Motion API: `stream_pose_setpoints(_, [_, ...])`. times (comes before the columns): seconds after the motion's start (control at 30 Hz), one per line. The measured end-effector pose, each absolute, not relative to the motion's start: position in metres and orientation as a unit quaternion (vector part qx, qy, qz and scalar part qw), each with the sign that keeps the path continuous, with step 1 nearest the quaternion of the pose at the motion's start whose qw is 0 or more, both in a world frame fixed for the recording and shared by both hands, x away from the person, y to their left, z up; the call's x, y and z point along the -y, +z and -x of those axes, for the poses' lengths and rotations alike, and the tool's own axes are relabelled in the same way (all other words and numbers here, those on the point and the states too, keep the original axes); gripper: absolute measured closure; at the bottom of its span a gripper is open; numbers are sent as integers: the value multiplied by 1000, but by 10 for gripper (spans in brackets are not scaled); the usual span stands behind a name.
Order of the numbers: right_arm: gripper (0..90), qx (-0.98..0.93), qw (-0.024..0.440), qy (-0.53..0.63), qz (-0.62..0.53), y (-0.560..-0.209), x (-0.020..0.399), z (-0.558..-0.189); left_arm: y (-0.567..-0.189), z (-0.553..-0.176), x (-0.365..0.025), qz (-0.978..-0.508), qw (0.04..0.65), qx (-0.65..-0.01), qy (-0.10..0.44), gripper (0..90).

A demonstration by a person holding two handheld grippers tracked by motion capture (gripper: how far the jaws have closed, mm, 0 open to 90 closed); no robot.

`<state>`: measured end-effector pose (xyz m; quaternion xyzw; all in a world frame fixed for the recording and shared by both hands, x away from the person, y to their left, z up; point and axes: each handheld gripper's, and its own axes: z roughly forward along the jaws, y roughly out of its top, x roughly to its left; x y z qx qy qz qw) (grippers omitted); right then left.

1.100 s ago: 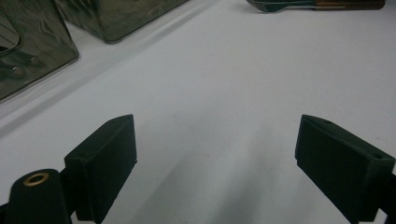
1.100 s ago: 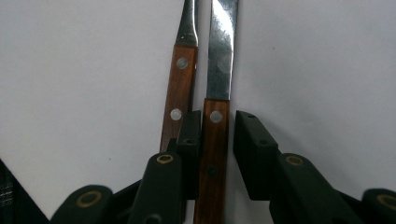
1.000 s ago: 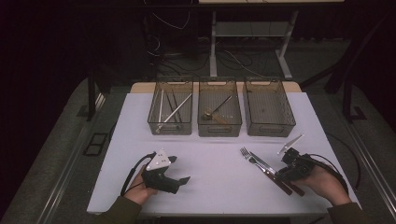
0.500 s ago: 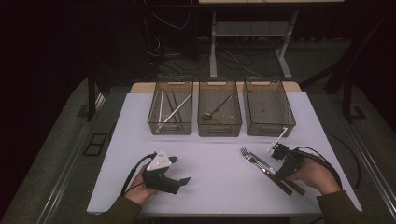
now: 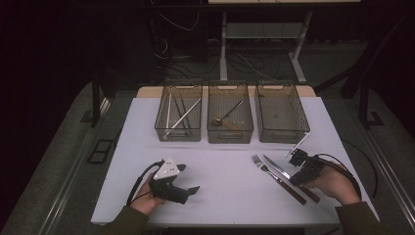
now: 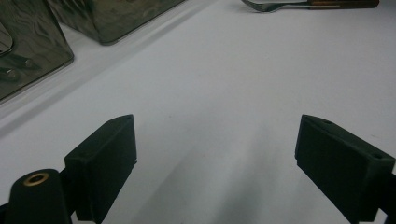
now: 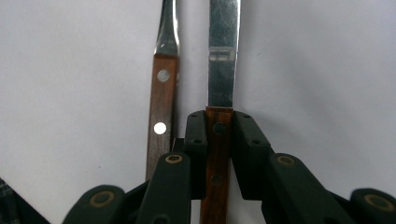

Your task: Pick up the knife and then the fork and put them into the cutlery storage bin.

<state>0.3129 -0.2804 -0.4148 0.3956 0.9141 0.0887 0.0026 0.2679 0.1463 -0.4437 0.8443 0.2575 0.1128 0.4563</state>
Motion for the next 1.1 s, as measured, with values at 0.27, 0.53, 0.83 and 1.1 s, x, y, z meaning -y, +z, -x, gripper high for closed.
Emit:
stream_pose_setpoints(0.27, [774,-902,18,146,-406,-411,293,-316,-443,-268,-147,-844,457,-258,114,114])
stream_pose_setpoints(0.53, [774,-878,29,229,-419,-405,309,-317,-442,-268,-148,-839,466,-257,118,114])
stream_pose_setpoints(0.83, [774,-855,45,295,-425,-401,321,-318,-443,-272,-151,-834,465,-270,123,86])
stream_pose_setpoints(1.1, [773,-829,67,345,-435,-392,327,-318,-442,-275,-155,-836,462,-279,101,9])
